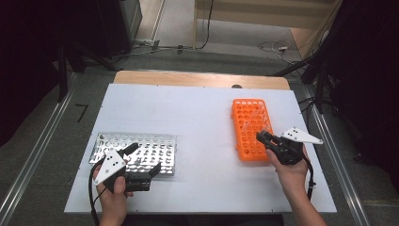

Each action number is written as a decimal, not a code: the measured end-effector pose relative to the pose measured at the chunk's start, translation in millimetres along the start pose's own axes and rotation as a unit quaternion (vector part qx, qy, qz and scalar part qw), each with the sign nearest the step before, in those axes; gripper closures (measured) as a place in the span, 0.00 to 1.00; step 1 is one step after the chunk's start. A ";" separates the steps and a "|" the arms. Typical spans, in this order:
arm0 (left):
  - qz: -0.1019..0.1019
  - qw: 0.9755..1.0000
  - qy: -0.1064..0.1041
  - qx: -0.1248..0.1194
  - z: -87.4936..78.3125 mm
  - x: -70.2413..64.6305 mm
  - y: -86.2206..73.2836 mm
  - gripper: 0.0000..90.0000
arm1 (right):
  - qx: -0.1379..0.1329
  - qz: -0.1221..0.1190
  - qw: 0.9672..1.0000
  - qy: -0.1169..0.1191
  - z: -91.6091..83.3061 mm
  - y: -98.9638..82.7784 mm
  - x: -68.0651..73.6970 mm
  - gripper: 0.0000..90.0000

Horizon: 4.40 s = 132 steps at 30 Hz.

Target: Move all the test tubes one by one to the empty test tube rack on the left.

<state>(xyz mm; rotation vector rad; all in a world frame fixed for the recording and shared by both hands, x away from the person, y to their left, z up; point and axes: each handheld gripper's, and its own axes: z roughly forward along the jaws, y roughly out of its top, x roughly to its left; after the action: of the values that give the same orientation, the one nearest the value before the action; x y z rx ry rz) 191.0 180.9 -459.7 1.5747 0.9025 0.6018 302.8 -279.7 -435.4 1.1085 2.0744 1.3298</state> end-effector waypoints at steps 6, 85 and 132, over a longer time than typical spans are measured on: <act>0.007 1.000 -0.012 0.006 6.4 -9.0 9.9 0.00 | 0.006 -0.019 0.999 0.030 -5.3 5.9 16.5 0.82; 0.027 0.978 -0.175 0.114 90.3 -93.8 47.6 0.84 | 0.070 -0.176 0.969 0.161 13.2 -7.0 141.8 0.82; 0.004 0.996 -0.041 0.077 67.0 13.9 81.9 0.84 | 0.017 -0.032 0.995 0.096 -44.8 -26.3 -1.7 0.00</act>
<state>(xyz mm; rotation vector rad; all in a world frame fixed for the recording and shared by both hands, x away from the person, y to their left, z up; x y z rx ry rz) 270.1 150.5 -394.8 1.7289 0.8996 0.4784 261.7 -311.3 -439.2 0.9527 2.2580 1.4233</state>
